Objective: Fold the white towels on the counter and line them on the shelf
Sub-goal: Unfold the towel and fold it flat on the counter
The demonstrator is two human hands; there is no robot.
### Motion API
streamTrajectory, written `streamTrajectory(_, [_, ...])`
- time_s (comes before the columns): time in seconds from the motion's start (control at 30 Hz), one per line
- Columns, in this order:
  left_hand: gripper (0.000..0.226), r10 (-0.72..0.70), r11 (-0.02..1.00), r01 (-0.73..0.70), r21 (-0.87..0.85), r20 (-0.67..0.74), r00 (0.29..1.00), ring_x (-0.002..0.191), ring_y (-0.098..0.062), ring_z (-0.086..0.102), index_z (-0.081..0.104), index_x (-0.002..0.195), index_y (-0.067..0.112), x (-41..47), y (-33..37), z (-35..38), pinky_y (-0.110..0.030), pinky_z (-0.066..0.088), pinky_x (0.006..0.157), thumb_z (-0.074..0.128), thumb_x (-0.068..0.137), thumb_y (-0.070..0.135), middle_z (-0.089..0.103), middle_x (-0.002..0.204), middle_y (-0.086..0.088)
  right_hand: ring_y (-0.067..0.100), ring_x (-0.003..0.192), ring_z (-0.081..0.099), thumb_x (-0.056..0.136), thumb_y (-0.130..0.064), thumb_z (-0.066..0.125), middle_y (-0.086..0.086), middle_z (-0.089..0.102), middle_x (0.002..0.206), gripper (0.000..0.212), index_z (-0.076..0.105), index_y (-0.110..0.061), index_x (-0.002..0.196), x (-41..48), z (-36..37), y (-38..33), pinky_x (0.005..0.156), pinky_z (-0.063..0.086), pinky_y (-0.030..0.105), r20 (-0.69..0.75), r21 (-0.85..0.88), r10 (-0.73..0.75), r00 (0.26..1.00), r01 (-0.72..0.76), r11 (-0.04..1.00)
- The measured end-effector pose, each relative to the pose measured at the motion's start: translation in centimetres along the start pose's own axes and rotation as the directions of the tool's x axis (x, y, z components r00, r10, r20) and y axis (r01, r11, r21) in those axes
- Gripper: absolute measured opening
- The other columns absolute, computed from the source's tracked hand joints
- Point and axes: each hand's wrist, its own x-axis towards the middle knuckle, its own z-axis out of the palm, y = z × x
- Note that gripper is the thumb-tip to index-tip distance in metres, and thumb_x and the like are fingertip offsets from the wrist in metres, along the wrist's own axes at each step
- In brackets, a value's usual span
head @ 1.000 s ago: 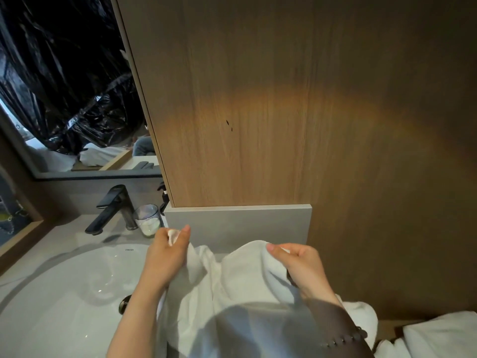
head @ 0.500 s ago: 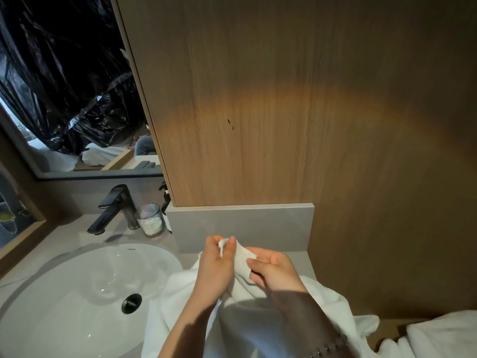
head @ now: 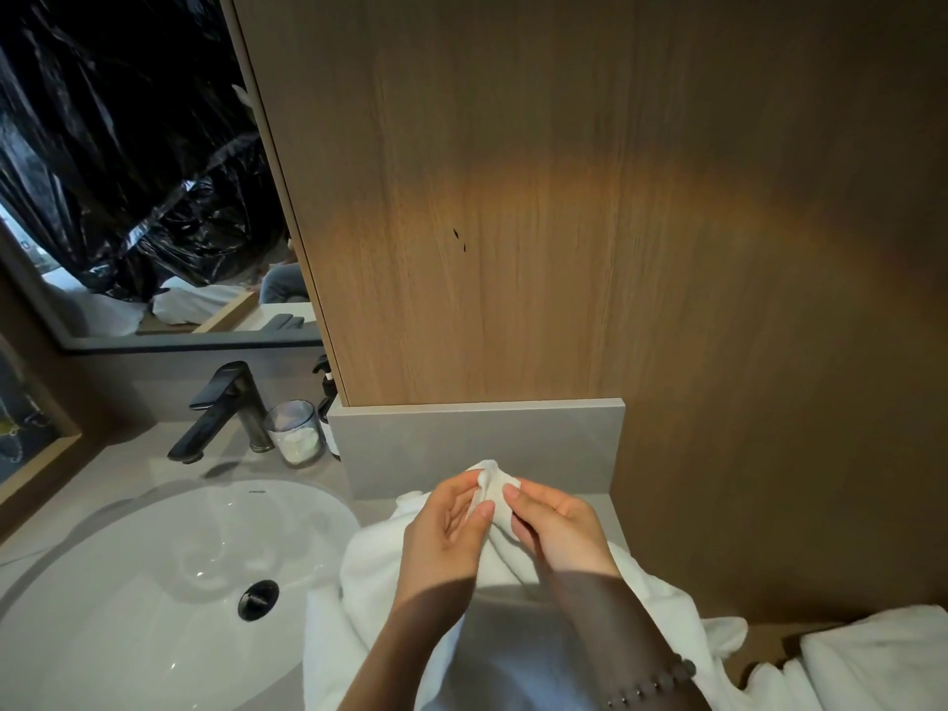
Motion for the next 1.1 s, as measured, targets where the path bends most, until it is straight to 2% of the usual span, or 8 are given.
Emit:
streamTrajectory(0.07, [0.035, 0.045, 0.997, -0.045, 0.064, -0.002, 0.999, 0.109, 0.006, 0.057, 0.059, 0.103, 0.035, -0.1, -0.2, 0.4, -0.012, 0.042, 0.097, 0.057, 0.09, 0.002, 0.064, 0.113, 0.015, 0.008, 0.067, 0.066, 0.085, -0.002, 0.064, 0.005, 0.072, 0.079, 0.019, 0.069, -0.001, 0.104, -0.1, 0.0, 0.0, 0.062, 0.05, 0.014, -0.012, -0.041, -0.047, 0.999, 0.047, 0.998])
streamTrajectory(0.2, [0.038, 0.125, 0.977, -0.124, 0.171, 0.006, 0.992, 0.107, 0.028, 0.043, 0.055, 0.109, 0.039, -0.1, -0.5, 0.7, 0.001, 0.033, 0.092, 0.056, 0.091, 0.005, 0.054, 0.118, 0.024, 0.026, 0.094, 0.069, 0.086, 0.0, 0.062, 0.014, 0.073, 0.094, 0.018, 0.071, 0.0, 0.102, -0.3, 0.1, 0.0, 0.087, 0.053, 0.031, -0.039, -0.034, -0.104, 0.994, 0.102, 0.994])
streamTrajectory(0.3, [0.039, 0.206, 0.946, -0.207, 0.249, 0.033, 0.978, 0.114, 0.027, 0.036, 0.053, 0.123, 0.025, 0.1, -0.8, 0.8, 0.004, 0.027, 0.093, 0.055, 0.091, 0.004, 0.049, 0.123, 0.02, 0.024, 0.095, 0.068, 0.087, 0.002, 0.059, 0.012, 0.074, 0.093, 0.018, 0.073, -0.002, 0.098, -0.5, 0.2, 0.0, 0.09, 0.052, 0.031, -0.037, -0.008, -0.116, 0.993, 0.116, 0.993])
streamTrajectory(0.4, [0.038, 0.244, 0.922, -0.249, 0.295, 0.054, 0.968, 0.121, 0.018, 0.029, 0.052, 0.13, 0.012, 0.3, -0.9, 0.9, 0.006, 0.022, 0.094, 0.051, 0.093, 0.003, 0.044, 0.127, 0.018, 0.013, 0.082, 0.071, 0.088, 0.006, 0.055, 0.007, 0.075, 0.087, 0.03, 0.077, -0.013, 0.08, -1.0, 0.2, -0.4, 0.07, 0.054, 0.017, 0.016, 0.045, -0.118, 0.993, 0.117, 0.992])
streamTrajectory(0.6, [0.068, 0.109, 0.977, -0.135, 0.168, 0.156, 0.982, 0.131, 0.014, 0.021, 0.031, 0.136, 0.025, -0.2, -0.5, 1.6, 0.003, 0.015, 0.101, 0.032, 0.071, 0.005, 0.027, 0.133, 0.031, 0.005, 0.075, 0.07, 0.089, 0.005, 0.051, -0.001, 0.075, 0.081, 0.028, 0.072, -0.013, 0.089, -1.1, -0.2, -0.5, 0.062, 0.051, 0.011, 0.045, 0.055, -0.132, 0.99, 0.13, 0.99])
streamTrajectory(0.8, [0.084, 0.078, 0.985, -0.115, 0.13, 0.262, 0.962, 0.128, 0.024, 0.011, 0.02, 0.137, 0.03, 0.0, -1.2, 1.7, -0.01, 0.012, 0.113, 0.027, 0.058, 0.003, 0.015, 0.14, 0.028, 0.018, 0.098, 0.069, 0.068, -0.017, 0.075, 0.008, 0.073, 0.101, 0.04, 0.069, -0.006, 0.106, -1.0, 0.2, 0.3, 0.088, 0.052, 0.026, 0.022, 0.125, -0.174, 0.984, 0.17, 0.977])
streamTrajectory(0.97, [0.073, 0.037, 0.998, -0.053, 0.045, 0.297, 0.954, 0.129, 0.019, 0.025, 0.046, 0.118, 0.042, 0.3, -1.0, 0.7, -0.012, 0.021, 0.112, 0.032, 0.058, 0.003, 0.032, 0.138, 0.028, 0.019, 0.084, 0.071, 0.084, -0.001, 0.062, 0.008, 0.074, 0.091, 0.015, 0.07, -0.008, 0.096, -0.8, -0.1, 0.1, 0.076, 0.056, 0.023, -0.065, 0.099, -0.165, 0.984, 0.171, 0.98])
streamTrajectory(1.1, [0.037, 0.113, 0.966, -0.165, 0.199, 0.248, 0.962, 0.114, 0.02, 0.041, 0.051, 0.111, 0.045, 1.3, 0.4, -0.7, -0.001, 0.032, 0.095, 0.044, 0.079, 0.027, 0.048, 0.124, 0.027, 0.017, 0.077, 0.07, 0.088, 0.001, 0.057, 0.01, 0.074, 0.085, 0.017, 0.068, -0.005, 0.098, -1.1, -0.7, -0.7, 0.07, 0.055, 0.024, -0.005, 0.0, -0.187, 0.982, 0.187, 0.982])
